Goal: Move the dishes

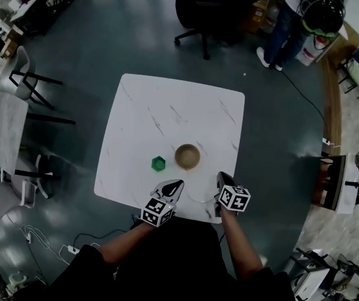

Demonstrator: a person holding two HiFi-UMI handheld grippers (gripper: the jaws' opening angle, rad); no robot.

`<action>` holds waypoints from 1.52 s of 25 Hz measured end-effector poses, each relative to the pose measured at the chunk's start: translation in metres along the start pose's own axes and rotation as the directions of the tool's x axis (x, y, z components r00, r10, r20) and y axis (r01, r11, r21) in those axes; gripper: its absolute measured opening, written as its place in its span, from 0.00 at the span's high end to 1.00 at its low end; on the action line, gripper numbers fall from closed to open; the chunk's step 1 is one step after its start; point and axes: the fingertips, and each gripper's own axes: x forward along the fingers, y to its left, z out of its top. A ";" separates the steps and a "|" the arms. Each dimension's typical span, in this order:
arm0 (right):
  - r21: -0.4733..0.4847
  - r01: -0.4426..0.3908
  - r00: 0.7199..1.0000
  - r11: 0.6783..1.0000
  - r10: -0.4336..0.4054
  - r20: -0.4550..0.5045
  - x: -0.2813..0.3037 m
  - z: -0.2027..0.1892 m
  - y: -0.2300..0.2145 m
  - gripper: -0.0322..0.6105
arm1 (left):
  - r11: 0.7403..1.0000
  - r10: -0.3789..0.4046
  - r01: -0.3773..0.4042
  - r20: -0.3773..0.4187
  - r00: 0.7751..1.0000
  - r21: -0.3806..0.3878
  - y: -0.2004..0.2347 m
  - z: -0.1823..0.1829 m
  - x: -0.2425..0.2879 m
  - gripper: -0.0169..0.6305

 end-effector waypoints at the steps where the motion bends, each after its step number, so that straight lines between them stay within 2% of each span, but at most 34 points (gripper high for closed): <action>1: -0.009 0.011 1.000 1.000 -0.011 -0.009 -0.004 -0.007 -0.005 0.92 | 1.000 -0.007 0.006 -0.020 1.000 -0.004 -0.001 -0.007 0.005 0.95; 5: -0.038 0.038 0.997 0.999 -0.041 -0.063 -0.010 -0.043 -0.024 0.91 | 0.999 -0.027 0.023 -0.131 0.991 -0.029 -0.002 -0.043 0.024 0.95; 10: -0.054 0.024 0.989 0.998 -0.032 -0.146 -0.008 -0.077 -0.040 0.91 | 0.999 -0.035 0.024 -0.265 0.964 -0.045 0.001 -0.086 0.047 0.95; 11: -0.059 0.023 0.987 0.998 -0.032 -0.160 -0.007 -0.082 -0.042 0.91 | 0.997 -0.039 0.016 -0.282 0.959 -0.081 0.004 -0.093 0.050 0.95; 13: -0.062 0.021 0.983 0.998 -0.032 -0.182 -0.004 -0.087 -0.046 0.88 | 0.978 -0.053 -0.011 -0.301 0.952 -0.208 0.011 -0.106 0.056 0.94; 15: -0.059 0.017 0.980 0.998 -0.029 -0.197 0.002 -0.090 -0.049 0.78 | 0.954 -0.052 -0.046 -0.311 0.949 -0.297 0.020 -0.116 0.058 0.94; 18: -0.048 0.005 0.977 0.999 -0.015 -0.215 0.010 -0.093 -0.051 0.78 | 0.958 -0.035 -0.067 -0.345 0.938 -0.279 0.025 -0.130 0.062 0.94; 22: -0.009 -0.016 0.964 1.000 0.013 -0.265 0.017 -0.105 -0.052 0.78 | 0.963 -0.053 -0.058 -0.397 0.916 -0.263 0.019 -0.147 0.070 0.81; 28: 0.001 -0.030 0.952 1.000 0.028 -0.305 0.024 -0.115 -0.049 0.78 | 0.964 -0.039 -0.087 -0.463 0.886 -0.250 0.021 -0.166 0.075 0.81; 32: 0.003 -0.031 0.947 1.000 0.030 -0.319 0.025 -0.116 -0.050 0.79 | 0.965 -0.037 -0.089 -0.469 0.882 -0.245 0.020 -0.168 0.077 0.81; 35: 0.044 -0.038 0.947 0.998 0.050 -0.317 0.026 -0.116 -0.049 0.84 | 0.968 -0.038 -0.085 -0.477 0.878 -0.234 0.020 -0.166 0.080 0.84; 38: 0.069 -0.021 0.952 0.997 0.041 -0.303 0.023 -0.111 -0.054 0.85 | 0.961 -0.038 -0.095 -0.464 0.885 -0.260 0.018 -0.159 0.084 0.87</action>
